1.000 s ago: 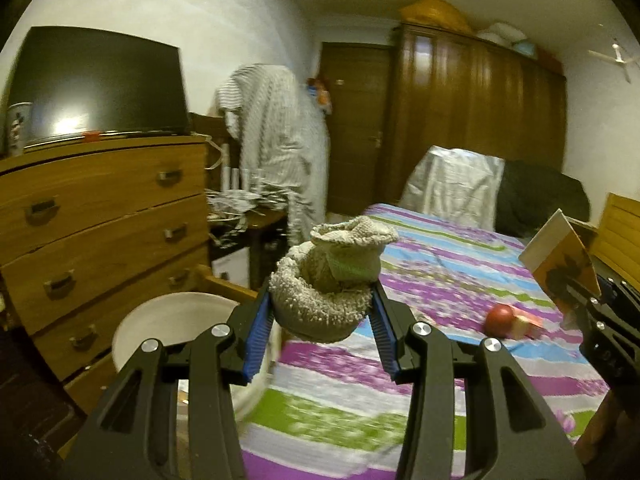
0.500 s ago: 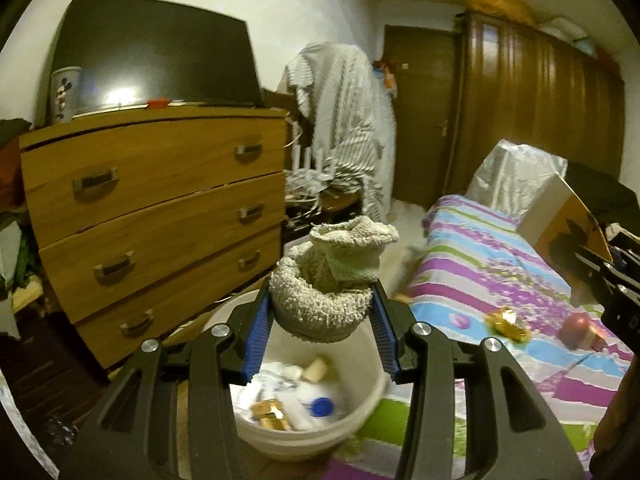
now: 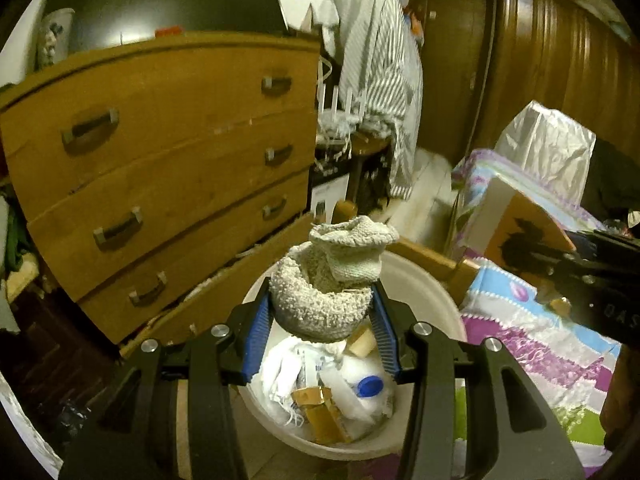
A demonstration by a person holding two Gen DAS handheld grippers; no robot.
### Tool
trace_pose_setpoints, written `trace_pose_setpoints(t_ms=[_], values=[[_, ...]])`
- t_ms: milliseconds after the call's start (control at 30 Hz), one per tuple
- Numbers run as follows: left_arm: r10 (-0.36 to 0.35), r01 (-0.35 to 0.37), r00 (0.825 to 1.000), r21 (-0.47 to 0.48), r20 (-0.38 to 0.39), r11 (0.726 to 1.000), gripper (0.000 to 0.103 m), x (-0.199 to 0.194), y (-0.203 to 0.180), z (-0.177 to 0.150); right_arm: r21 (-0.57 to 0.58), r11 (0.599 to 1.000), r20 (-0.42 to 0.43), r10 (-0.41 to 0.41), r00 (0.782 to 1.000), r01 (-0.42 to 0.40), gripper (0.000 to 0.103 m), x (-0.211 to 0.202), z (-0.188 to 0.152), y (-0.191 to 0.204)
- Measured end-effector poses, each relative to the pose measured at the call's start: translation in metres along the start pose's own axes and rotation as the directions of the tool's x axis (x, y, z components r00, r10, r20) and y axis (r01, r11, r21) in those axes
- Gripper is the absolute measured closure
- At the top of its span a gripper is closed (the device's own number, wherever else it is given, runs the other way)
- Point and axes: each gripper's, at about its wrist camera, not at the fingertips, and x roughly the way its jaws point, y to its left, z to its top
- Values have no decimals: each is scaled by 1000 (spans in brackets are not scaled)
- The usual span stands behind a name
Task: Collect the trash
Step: 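Open both tools over the bucket to drop the sock and paper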
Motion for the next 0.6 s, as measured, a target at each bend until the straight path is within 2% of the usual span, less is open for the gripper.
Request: trace_pose_setpoints(t_ms=[100,267,400,600], values=[[8,-8,999,2,-44,1000,59,17,7,1,-12,1000,-78,15,997,-16,59,34,5,4],[21,-21,995,0,-100,1000,59,40,15,4,-11,1000,-151,11,989,-13,59,66,5,0],[32,-33,991,-6,-127,999,59,50,22,1,-12,1000,-184,8,983,-10,59,81,5,-7],[36,-39,988,-15,-149,999,59,63,30,-3,-12,1000,-186,13,982,-16,59,84,4,-15]])
